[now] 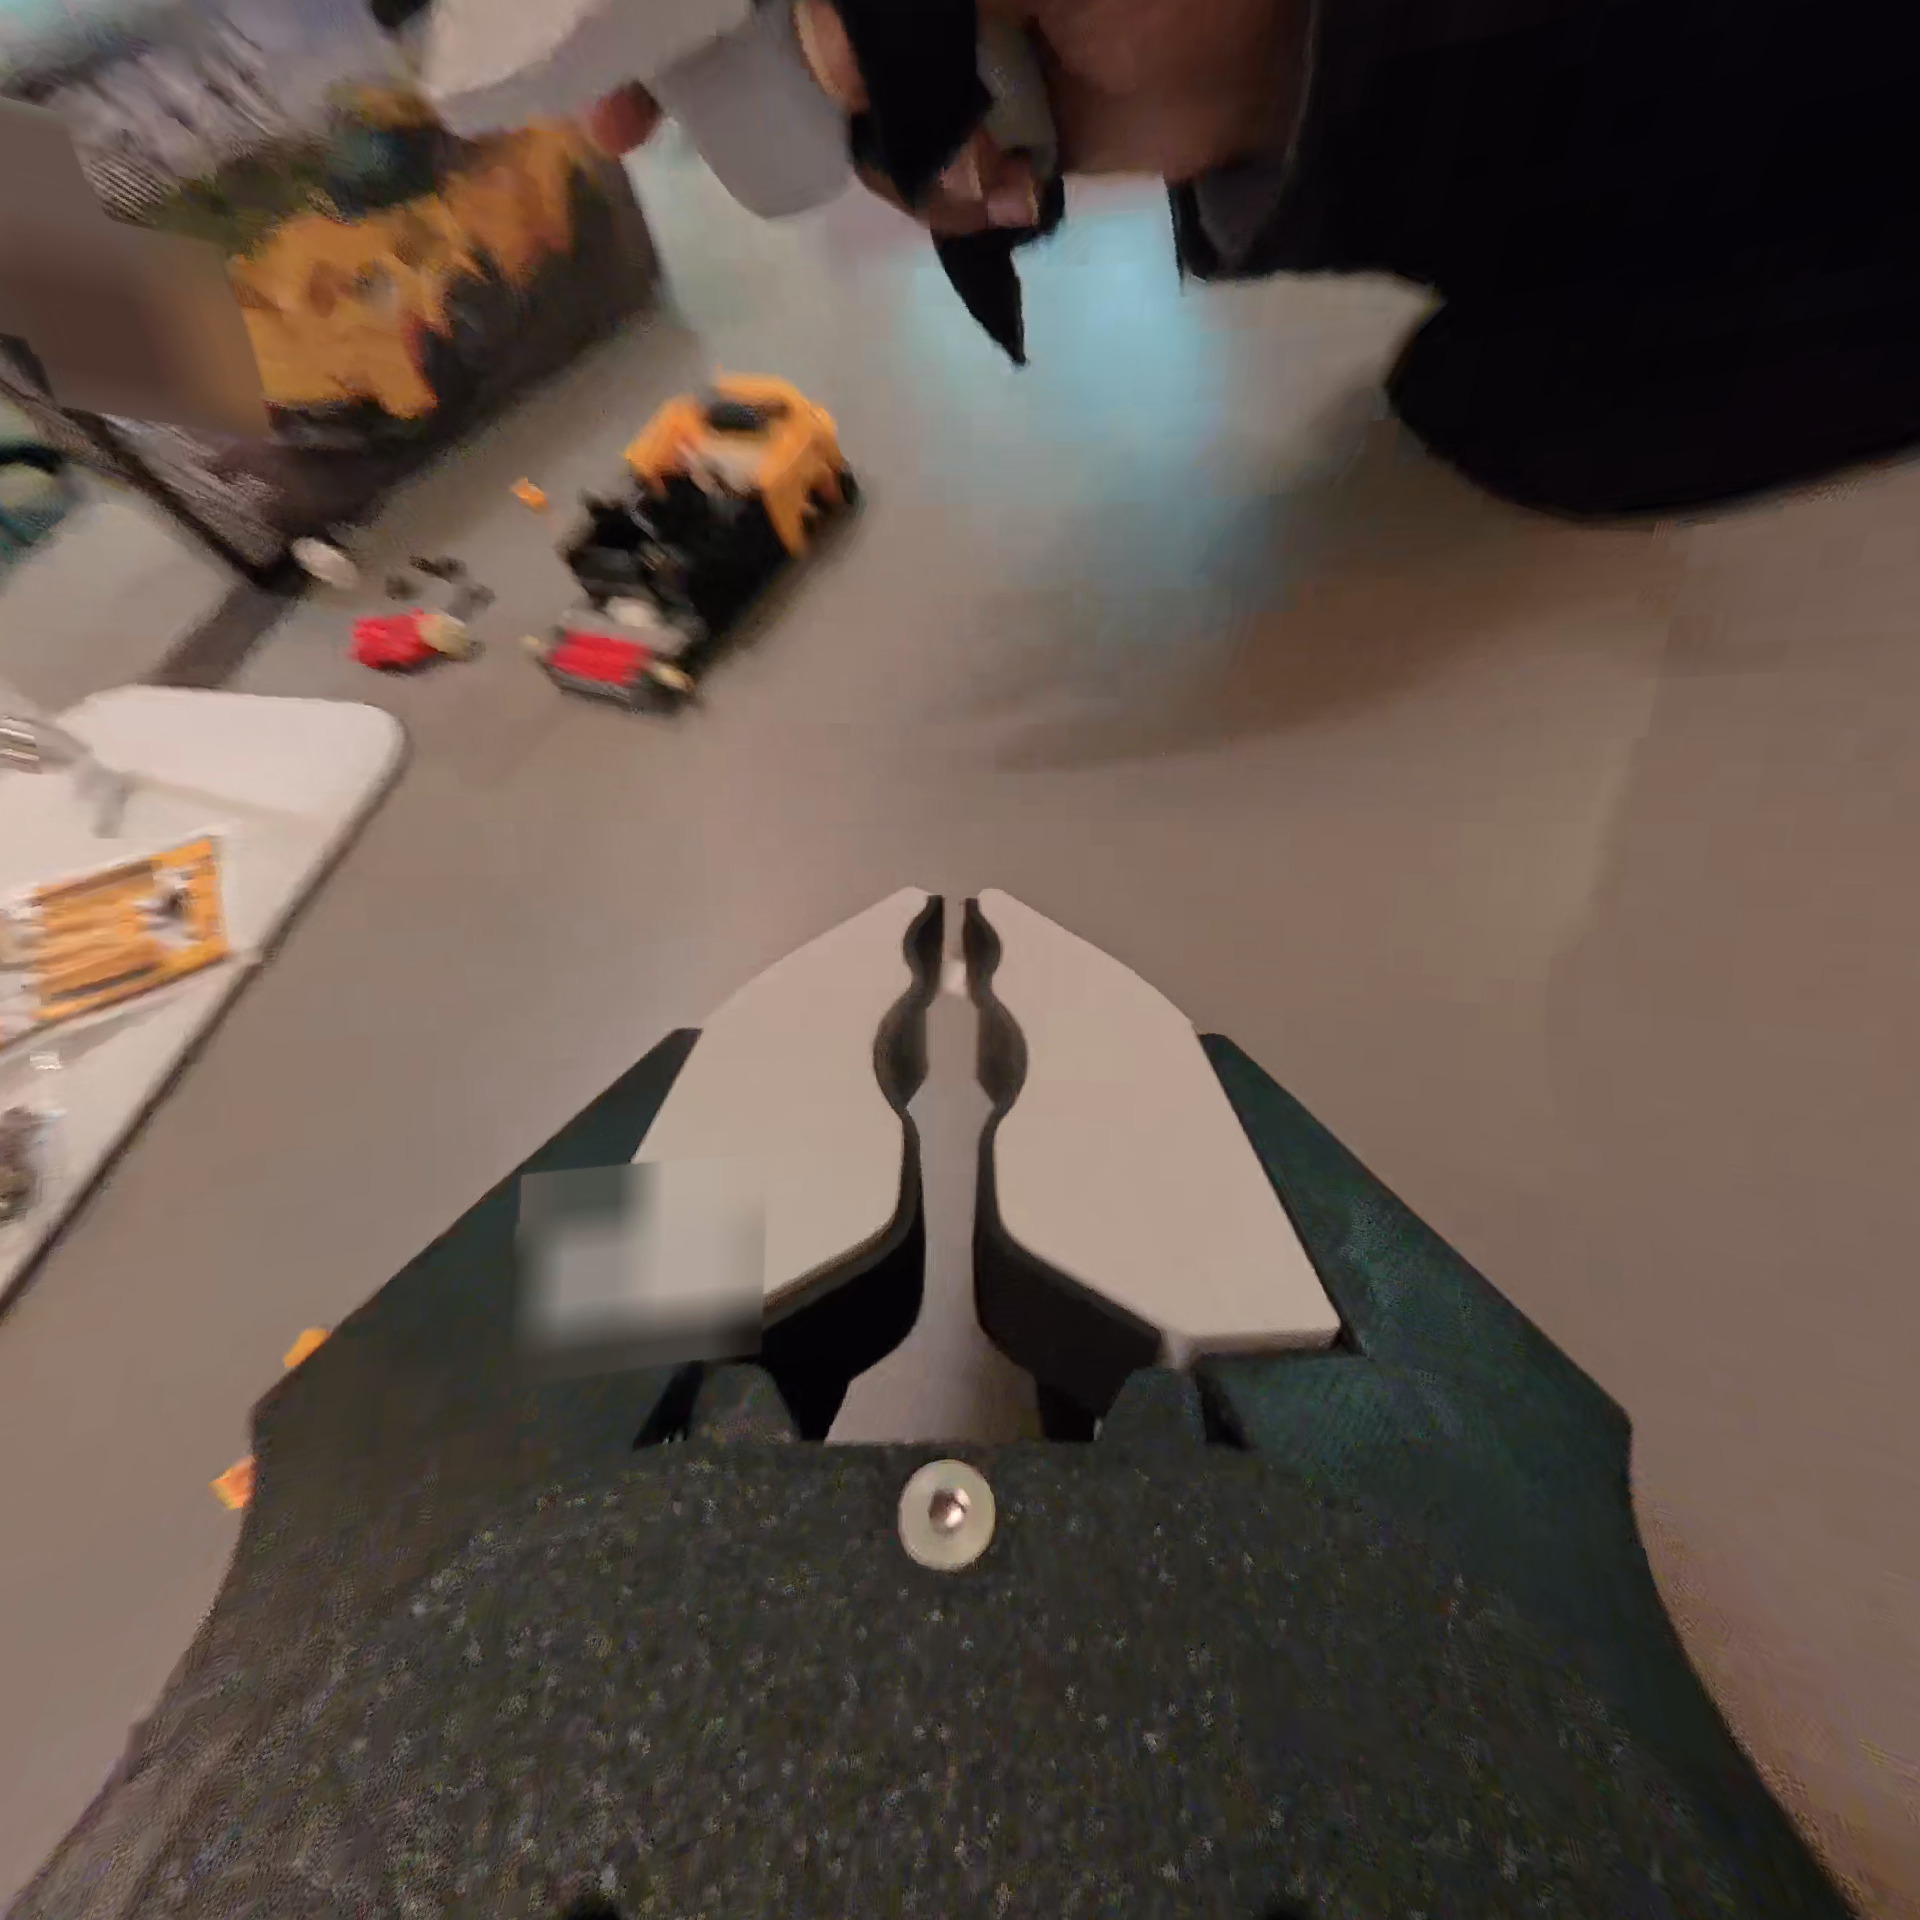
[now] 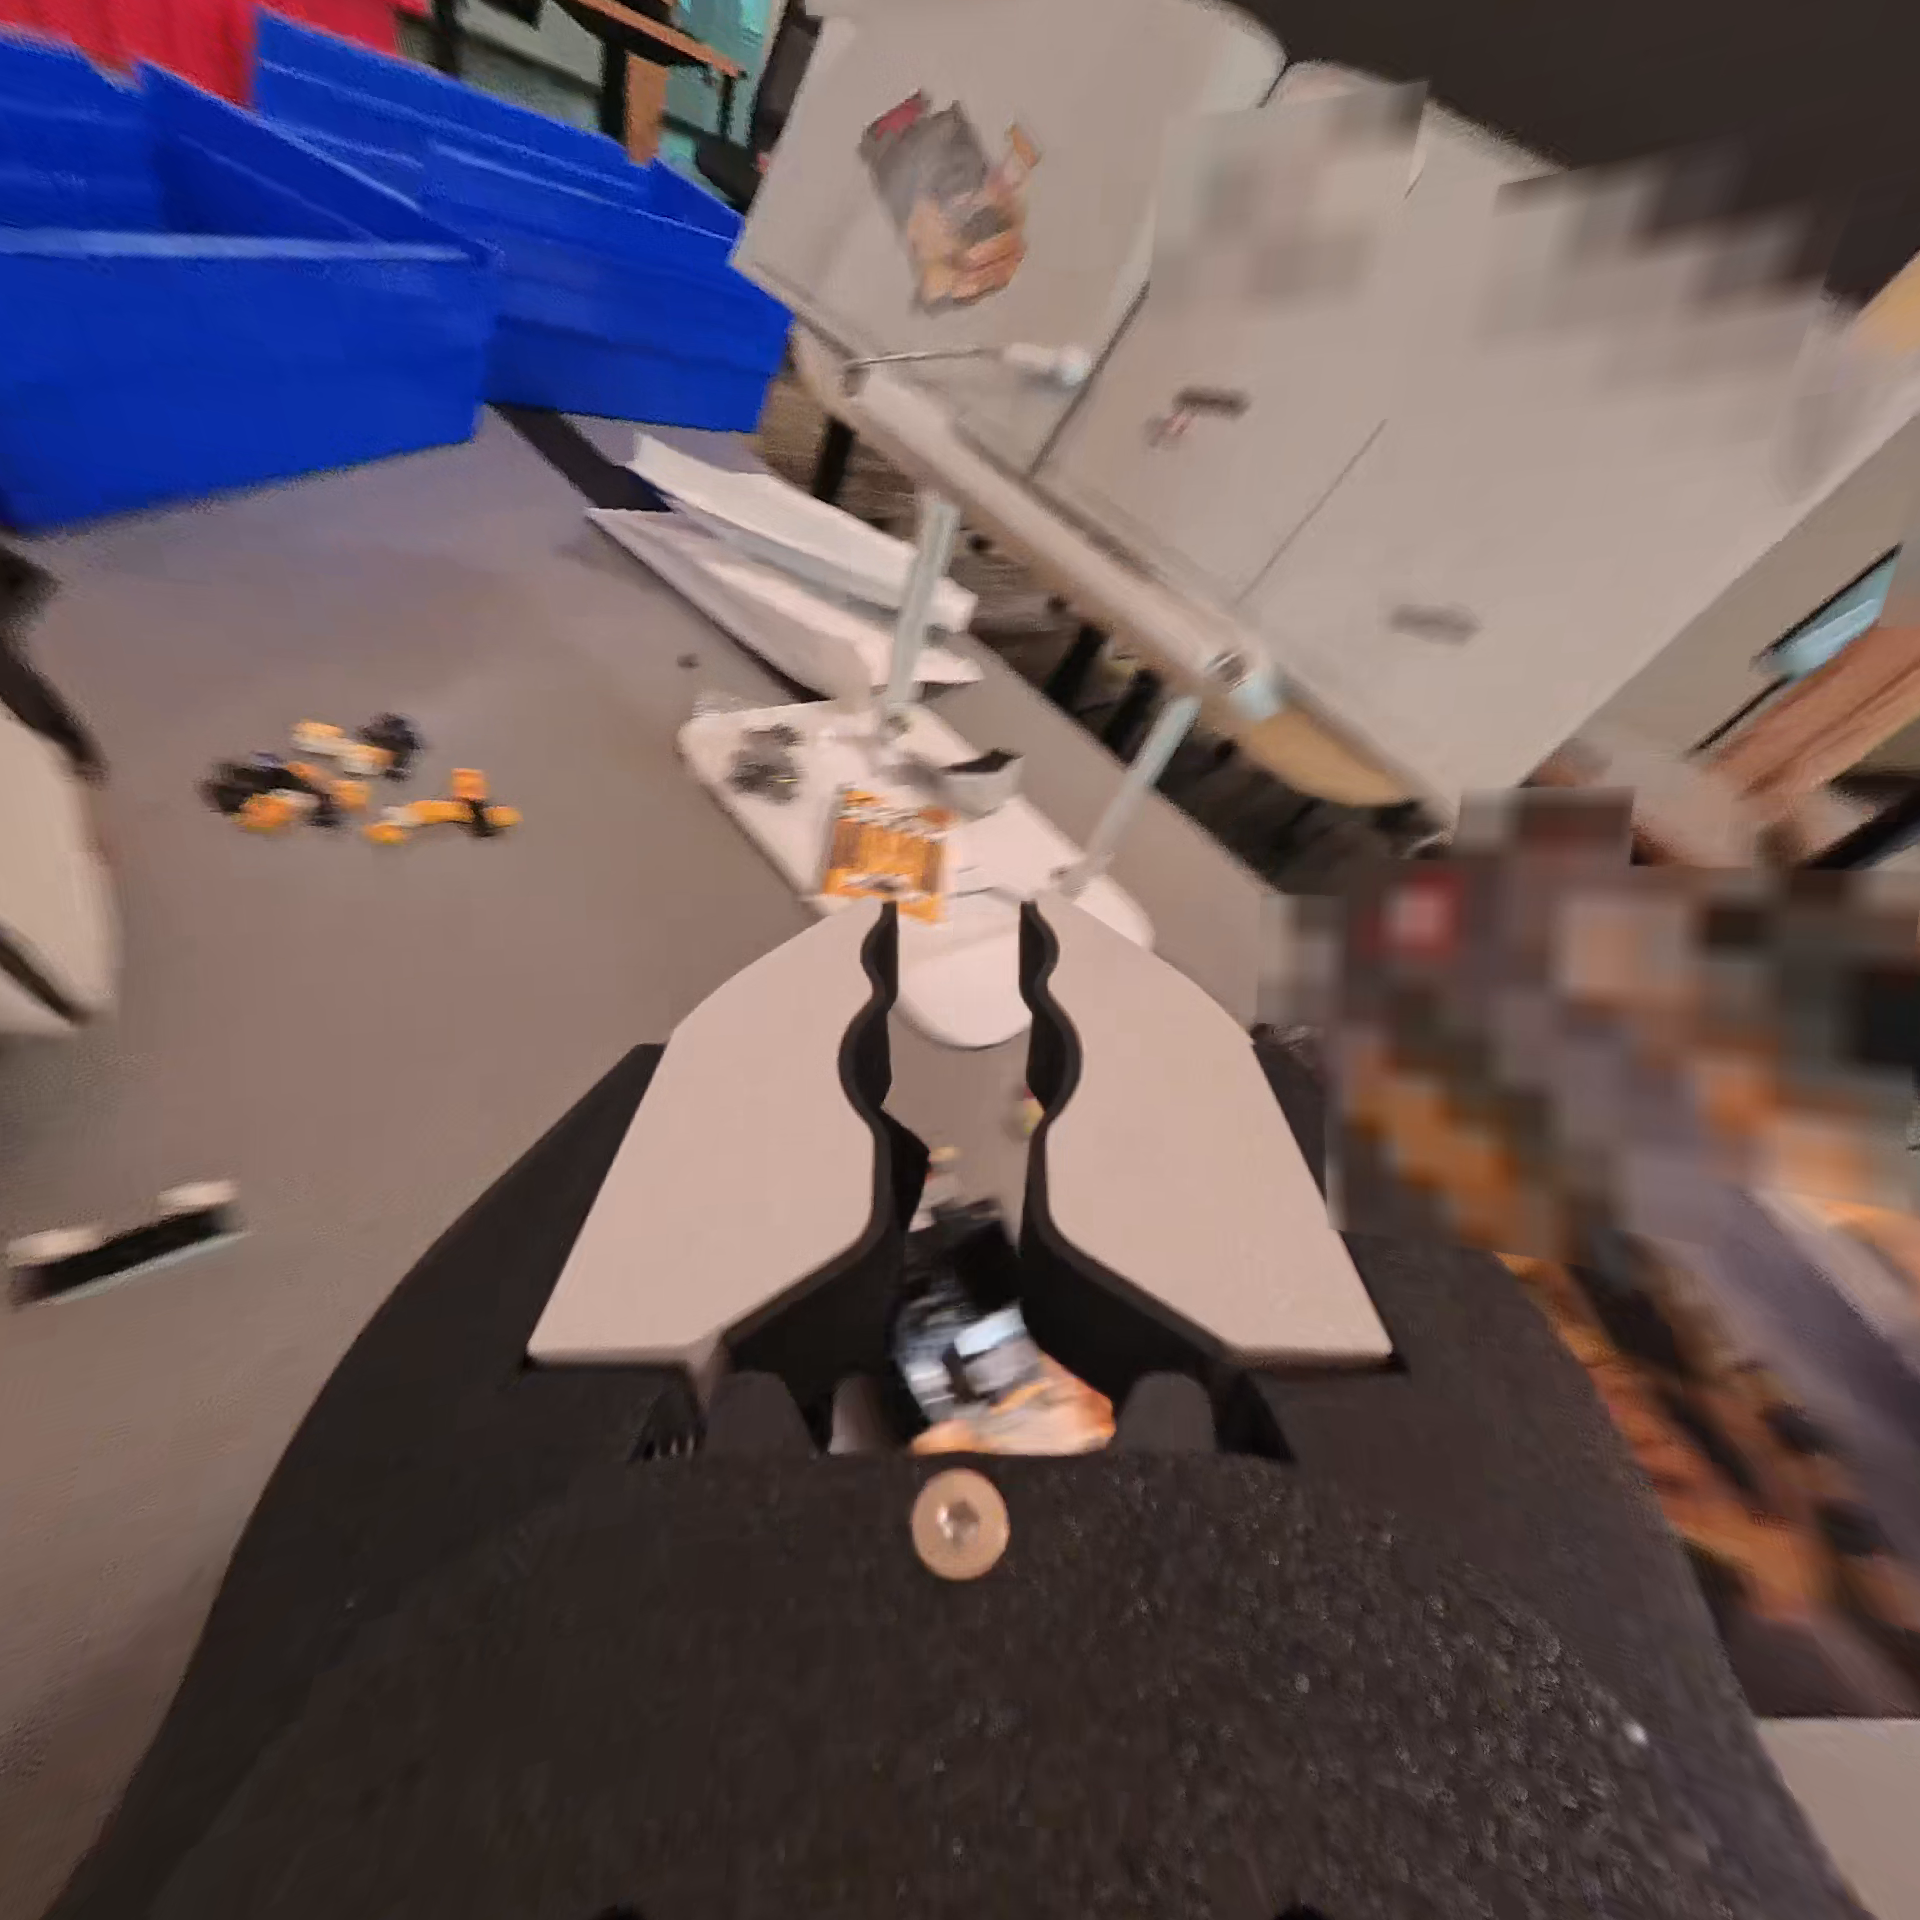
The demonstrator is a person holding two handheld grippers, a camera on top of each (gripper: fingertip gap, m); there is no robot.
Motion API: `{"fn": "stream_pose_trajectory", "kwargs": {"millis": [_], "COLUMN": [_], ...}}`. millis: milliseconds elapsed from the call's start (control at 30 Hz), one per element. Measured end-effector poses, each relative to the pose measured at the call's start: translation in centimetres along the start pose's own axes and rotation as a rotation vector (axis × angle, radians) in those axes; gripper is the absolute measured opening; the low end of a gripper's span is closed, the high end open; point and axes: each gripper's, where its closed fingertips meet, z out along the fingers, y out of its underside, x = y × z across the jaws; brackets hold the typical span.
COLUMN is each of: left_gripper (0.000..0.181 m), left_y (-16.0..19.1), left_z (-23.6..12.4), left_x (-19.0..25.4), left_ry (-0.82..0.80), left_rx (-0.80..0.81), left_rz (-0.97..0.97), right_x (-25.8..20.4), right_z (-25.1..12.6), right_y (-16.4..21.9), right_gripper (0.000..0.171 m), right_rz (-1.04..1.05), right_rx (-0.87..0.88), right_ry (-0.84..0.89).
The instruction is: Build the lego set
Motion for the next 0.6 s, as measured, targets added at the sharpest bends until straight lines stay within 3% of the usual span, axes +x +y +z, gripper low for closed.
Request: {"fn": "stream_pose_trajectory", "kwargs": {"millis": [133,300,600], "left_gripper": [0.000,0.000,0.000], "left_y": [-4.1,-8.1,-10.9], "left_z": [-2.7,-6.0,-8.3], "left_x": [-4.2,-10.4,-17.3], "left_ry": [-0.212,-0.448,-0.587], "left_rx": [0.231,0.426,0.489], "left_rz": [-0.054,-0.159,-0.224], "right_x": [6.4,11.8,13.7], "right_z": [2.9,7.5,10.3], "right_y": [-1.3,-0.2,2.0], "right_gripper": [0.025,0.037,0.032], "right_rz": [-0.420,-0.883,-1.100], "right_rx": [-0.078,-0.217,-0.266], "right_ry": [0.161,0.221,0.212]}}
